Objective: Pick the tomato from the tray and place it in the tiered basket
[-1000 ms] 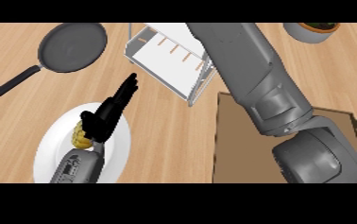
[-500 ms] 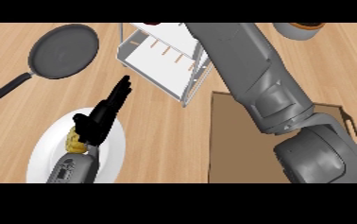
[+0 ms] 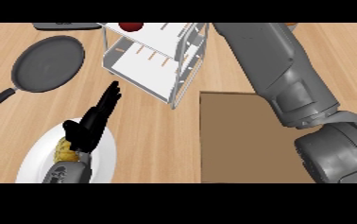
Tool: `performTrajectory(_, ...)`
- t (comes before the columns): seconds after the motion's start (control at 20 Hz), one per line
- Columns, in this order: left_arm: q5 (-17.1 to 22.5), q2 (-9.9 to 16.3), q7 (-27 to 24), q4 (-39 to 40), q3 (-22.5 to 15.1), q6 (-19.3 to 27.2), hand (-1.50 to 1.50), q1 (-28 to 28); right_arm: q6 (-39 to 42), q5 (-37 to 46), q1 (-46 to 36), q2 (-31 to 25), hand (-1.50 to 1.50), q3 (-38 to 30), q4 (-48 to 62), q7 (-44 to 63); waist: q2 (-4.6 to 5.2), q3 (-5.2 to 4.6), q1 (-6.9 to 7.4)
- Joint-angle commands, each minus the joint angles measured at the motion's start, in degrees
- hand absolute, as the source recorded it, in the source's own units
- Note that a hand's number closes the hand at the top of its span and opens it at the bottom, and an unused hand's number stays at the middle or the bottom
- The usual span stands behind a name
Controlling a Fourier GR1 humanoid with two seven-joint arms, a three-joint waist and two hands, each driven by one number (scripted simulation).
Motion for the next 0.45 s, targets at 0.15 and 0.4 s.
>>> performTrajectory(0.15, 1.4, 2.0, -0.1, 0.0, 2.8, -0.3, 0.0, 2.9, -1.5, -1.3, 8.0, -4.0, -1.5, -0.3, -14.1, 0.5, -1.79, 0.16, -4.19)
performTrajectory(0.4, 2.2, 2.0, 0.0, -0.7, 4.1, 0.6, 0.0, 3.6, 6.5, -2.7, 17.0, -6.8, -1.5, 2.0, -24.2, 0.1, -2.19, 0.15, -6.15)
